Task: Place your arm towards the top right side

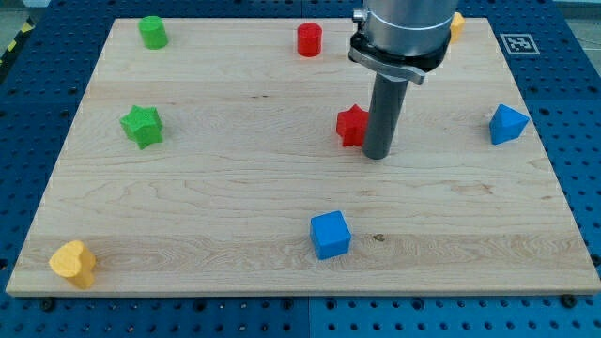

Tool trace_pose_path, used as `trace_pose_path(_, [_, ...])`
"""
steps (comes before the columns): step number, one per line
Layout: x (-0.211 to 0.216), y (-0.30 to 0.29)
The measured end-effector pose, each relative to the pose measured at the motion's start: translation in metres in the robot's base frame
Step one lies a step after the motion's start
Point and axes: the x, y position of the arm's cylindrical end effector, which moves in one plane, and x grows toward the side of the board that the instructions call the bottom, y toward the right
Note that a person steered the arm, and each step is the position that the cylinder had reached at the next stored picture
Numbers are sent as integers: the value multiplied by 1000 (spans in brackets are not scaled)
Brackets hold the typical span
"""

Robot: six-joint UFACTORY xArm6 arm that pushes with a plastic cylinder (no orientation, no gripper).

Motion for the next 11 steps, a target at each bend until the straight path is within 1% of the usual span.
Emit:
trace_pose_path(1, [0,-3])
trace_pose_path(3, [-17,-11])
trace_pose_path(4, [-17,-7])
trace_pose_path(6, [-31,16])
trace_pose_path(7, [-31,37])
trace_pose_path(8, [-57,36])
trace_pose_path(9, [-92,35])
trace_pose_path(10, [-116,35])
trace_pose_path(11, [-164,33])
